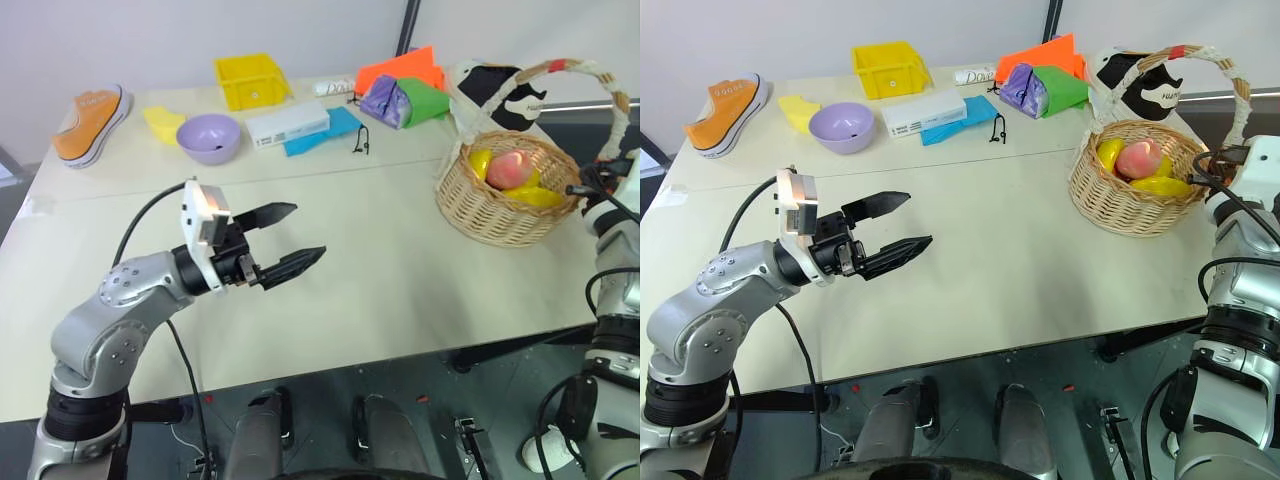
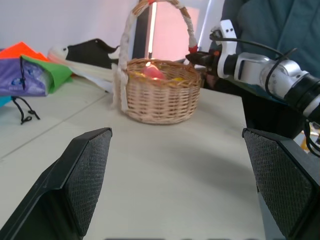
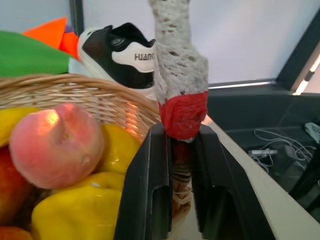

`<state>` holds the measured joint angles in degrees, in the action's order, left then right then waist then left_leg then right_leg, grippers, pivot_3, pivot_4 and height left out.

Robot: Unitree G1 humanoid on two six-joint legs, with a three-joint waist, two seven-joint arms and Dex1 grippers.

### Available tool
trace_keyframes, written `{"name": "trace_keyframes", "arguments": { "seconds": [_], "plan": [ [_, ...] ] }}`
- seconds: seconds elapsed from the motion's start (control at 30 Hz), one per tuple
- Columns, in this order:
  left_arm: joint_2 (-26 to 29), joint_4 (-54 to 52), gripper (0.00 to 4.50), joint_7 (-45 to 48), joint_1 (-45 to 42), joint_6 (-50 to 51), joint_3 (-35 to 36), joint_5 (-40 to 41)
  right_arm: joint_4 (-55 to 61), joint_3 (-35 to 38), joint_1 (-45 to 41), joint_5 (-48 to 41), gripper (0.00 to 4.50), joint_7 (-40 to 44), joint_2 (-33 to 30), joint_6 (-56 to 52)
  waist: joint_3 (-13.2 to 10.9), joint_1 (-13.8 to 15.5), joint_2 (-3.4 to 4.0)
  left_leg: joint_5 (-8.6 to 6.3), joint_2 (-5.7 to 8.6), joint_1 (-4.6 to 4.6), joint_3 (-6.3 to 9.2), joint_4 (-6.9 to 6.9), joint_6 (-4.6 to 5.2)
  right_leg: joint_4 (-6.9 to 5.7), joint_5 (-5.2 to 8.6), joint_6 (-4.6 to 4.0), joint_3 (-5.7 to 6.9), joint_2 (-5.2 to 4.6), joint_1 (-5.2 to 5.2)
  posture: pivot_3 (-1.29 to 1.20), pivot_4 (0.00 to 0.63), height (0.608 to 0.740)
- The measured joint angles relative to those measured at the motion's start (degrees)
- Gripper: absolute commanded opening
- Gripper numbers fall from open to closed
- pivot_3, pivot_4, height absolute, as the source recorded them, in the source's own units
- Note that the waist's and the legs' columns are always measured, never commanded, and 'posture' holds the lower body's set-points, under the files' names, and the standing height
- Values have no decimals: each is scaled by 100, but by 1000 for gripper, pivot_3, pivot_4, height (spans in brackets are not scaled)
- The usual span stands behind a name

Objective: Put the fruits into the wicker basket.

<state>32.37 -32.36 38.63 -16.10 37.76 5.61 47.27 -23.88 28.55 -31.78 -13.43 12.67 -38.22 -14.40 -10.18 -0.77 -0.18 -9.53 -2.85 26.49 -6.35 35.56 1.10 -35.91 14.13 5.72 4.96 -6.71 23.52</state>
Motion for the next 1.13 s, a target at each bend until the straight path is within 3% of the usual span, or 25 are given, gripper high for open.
{"name": "trace_keyframes", "arguments": {
  "seconds": [0.13,0.17,0.43,0.63,0.77,0.9,1.13],
  "plan": [
    [-10,14,4500,-15,-2,0,-23,-8,198,-13,50,-31,4131,-78,6,22,0,19,0,0,1,1,4,8,0,0,2,-1,0,-1,-5,0,150,740],
    [-9,14,4500,-15,-2,0,-26,-37,334,-13,120,-26,4466,-113,5,35,0,32,0,0,2,2,6,9,0,1,4,1,0,-1,-7,0,150,740],
    [194,157,4500,-56,131,-35,223,-180,1440,71,1131,-44,4466,171,-227,101,1,77,3,-1,1,0,19,10,0,1,16,-15,0,-4,-8,0,150,740],
    [503,698,4500,-77,554,-221,722,-555,2361,178,1915,-376,4466,1171,-523,322,1,101,4,-3,-4,-2,22,8,-3,2,17,-17,0,-5,-5,0,150,740],
    [604,1121,4500,-213,916,-504,1019,-994,3171,108,2503,-1101,4466,2210,-587,75,2,128,4,-10,-11,-2,24,7,-11,5,18,-18,0,-10,-5,0,150,740],
    [599,1367,4500,-319,1241,-629,1121,-1353,4033,-520,2812,-1653,4466,2961,-632,-401,1,141,3,-14,-19,0,32,6,-14,17,16,-23,2,-14,15,0,150,740],
    [391,1339,4500,-535,1751,-812,1149,-1668,4119,-1737,2529,-1512,4466,2986,-26,-522,2,143,3,-14,-15,4,27,-33,-15,75,1,-46,1,-18,19,0,150,740]
  ]
}}
